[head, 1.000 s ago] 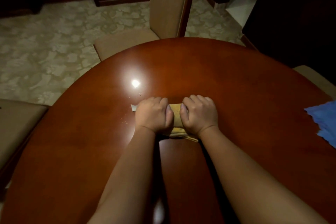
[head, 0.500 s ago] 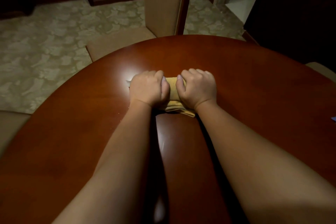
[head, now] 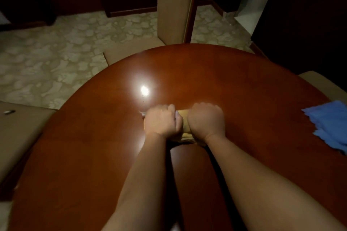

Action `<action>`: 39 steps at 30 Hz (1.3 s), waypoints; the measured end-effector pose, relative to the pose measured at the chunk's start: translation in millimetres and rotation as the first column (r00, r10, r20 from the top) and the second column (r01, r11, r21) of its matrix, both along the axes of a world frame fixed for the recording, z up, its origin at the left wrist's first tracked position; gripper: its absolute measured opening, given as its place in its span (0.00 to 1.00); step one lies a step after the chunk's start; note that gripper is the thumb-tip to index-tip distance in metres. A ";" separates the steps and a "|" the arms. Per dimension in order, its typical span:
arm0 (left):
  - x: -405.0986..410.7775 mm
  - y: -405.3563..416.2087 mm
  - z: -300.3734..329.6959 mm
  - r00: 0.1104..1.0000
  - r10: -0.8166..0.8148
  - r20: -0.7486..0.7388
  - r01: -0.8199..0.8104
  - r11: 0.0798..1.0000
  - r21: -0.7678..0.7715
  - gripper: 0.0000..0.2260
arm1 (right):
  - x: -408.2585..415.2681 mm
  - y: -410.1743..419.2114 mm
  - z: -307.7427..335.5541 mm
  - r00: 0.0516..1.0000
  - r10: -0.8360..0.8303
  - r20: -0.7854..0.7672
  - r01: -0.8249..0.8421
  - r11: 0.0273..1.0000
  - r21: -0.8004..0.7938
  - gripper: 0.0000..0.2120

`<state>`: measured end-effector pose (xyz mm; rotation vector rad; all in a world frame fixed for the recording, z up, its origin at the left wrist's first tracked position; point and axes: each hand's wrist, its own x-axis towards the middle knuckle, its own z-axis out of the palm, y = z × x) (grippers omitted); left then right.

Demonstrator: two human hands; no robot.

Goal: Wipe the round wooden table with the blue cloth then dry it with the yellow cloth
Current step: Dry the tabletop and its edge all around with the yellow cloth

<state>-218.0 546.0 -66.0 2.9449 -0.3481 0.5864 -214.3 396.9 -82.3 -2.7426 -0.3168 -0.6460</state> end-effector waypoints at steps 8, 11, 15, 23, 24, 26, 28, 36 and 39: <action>-128.8 -30.5 6.0 0.983 -0.145 -0.111 0.141 0.989 -0.046 0.12 | -150.7 -32.4 -0.6 0.992 -0.106 -0.075 0.104 0.994 -0.028 0.15; -135.8 -32.0 6.9 0.975 -0.178 -0.135 0.175 0.984 -0.035 0.11 | -165.7 -32.3 0.0 0.990 -0.137 -0.040 0.135 0.990 -0.039 0.15; -117.4 -27.9 -0.5 0.964 -0.225 -0.142 0.220 0.974 -0.056 0.12 | -150.3 -29.4 -2.1 0.985 -0.174 -0.002 0.174 0.984 -0.034 0.14; -78.3 -28.9 4.0 0.963 -0.202 -0.180 0.202 0.979 -0.019 0.12 | -110.8 -26.2 0.1 0.983 -0.185 0.005 0.185 0.983 -0.002 0.14; -75.6 -28.7 3.8 0.962 -0.198 -0.186 0.199 0.980 -0.016 0.12 | -107.3 -26.4 0.2 0.984 -0.178 0.010 0.178 0.984 -0.001 0.14; -69.5 -27.1 3.5 0.957 -0.206 -0.203 0.206 0.978 -0.021 0.12 | -101.9 -25.9 0.2 0.985 -0.169 0.018 0.169 0.986 0.002 0.14; -58.5 -24.7 3.3 0.942 -0.256 -0.216 0.253 0.967 -0.039 0.13 | -97.8 -23.6 -0.8 0.980 -0.196 0.019 0.196 0.980 0.012 0.14; 37.8 -25.0 8.1 0.801 -0.567 -0.190 0.562 0.823 -0.088 0.14 | -52.2 5.7 2.4 0.835 -0.539 -0.114 0.545 0.838 0.025 0.15; 79.9 -24.3 6.8 0.765 -0.629 -0.139 0.622 0.777 -0.098 0.15 | -15.5 14.1 2.1 0.782 -0.613 -0.110 0.619 0.785 0.029 0.16</action>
